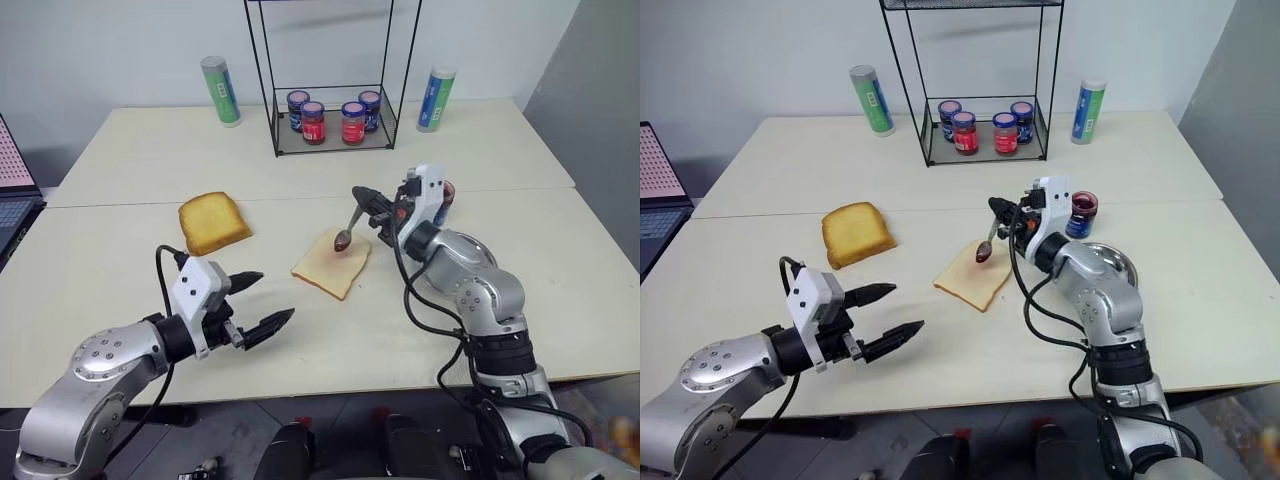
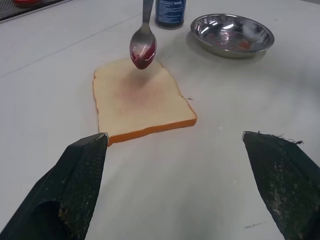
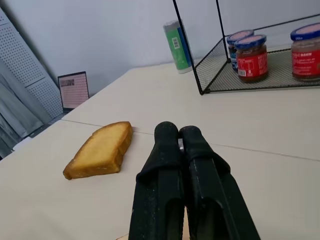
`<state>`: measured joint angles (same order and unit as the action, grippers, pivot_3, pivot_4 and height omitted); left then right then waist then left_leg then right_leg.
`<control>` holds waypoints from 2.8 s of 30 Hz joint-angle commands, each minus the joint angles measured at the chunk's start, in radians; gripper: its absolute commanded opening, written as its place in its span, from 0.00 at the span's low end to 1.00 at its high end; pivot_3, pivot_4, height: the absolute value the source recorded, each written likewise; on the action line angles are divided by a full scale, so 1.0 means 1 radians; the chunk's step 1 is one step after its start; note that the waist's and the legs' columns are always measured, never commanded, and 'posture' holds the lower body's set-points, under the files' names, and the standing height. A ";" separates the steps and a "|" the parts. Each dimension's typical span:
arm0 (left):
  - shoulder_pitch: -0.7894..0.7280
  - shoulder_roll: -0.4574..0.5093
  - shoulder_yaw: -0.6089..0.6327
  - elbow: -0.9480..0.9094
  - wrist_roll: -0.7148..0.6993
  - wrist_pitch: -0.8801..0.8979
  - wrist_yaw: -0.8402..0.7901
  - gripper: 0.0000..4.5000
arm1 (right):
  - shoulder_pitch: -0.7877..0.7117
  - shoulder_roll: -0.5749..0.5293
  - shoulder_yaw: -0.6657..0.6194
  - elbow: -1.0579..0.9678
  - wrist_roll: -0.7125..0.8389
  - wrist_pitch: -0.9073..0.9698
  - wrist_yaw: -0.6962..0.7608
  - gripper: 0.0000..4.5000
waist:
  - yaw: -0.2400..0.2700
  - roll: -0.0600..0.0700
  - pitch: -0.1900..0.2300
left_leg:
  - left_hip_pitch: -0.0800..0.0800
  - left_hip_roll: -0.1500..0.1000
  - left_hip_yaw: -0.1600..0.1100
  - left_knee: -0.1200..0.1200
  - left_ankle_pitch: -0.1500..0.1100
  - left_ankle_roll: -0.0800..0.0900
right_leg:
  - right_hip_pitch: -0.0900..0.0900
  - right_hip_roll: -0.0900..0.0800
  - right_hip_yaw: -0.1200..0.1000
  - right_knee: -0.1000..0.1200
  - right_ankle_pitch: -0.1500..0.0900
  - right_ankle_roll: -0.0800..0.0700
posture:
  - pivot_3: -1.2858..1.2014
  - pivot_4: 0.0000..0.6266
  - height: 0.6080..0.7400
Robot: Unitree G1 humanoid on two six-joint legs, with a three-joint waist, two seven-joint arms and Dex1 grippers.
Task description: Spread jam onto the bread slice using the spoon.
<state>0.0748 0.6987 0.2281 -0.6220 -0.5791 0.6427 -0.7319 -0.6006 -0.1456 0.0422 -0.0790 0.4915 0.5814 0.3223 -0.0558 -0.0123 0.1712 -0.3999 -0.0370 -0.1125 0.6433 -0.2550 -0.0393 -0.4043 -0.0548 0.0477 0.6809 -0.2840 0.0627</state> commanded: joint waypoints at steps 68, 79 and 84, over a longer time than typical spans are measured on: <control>-0.079 0.021 -0.003 0.017 -0.004 -0.012 -0.021 1.00 | -0.058 0.151 -0.215 0.014 0.123 0.156 -0.129 0.02 | 0.001 0.000 0.000 | 0.000 0.001 -0.002 0.000 0.000 0.000 | 0.000 0.000 0.000 0.000 0.000 0.000 | 0.52 0.24 1.00; -0.083 0.021 -0.006 0.015 -0.005 -0.007 -0.015 1.00 | -0.079 0.290 -0.515 0.109 0.463 0.359 -0.453 0.02 | -0.001 0.000 0.000 | 0.000 0.000 0.000 -0.001 0.000 0.000 | 0.000 0.000 0.000 0.000 0.000 0.000 | 0.52 0.24 1.00; -0.082 0.018 -0.009 0.007 -0.008 -0.001 -0.008 1.00 | -0.071 0.319 -0.527 0.128 0.536 0.359 -0.510 0.02 | -0.002 0.000 0.000 | 0.000 -0.001 0.001 0.000 0.000 0.000 | 0.000 0.000 0.000 0.000 0.000 0.000 | 0.52 0.24 1.00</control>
<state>-0.0022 0.7099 0.2206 -0.5920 -0.5797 0.6465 -0.7459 -0.6553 0.1314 -0.4884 0.0577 0.9765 0.9457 -0.1773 -0.0573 -0.0119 0.1714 -0.3999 -0.0382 -0.1118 0.6429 -0.2550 -0.0393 -0.4045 -0.0544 0.0478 0.6812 -0.2840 0.0626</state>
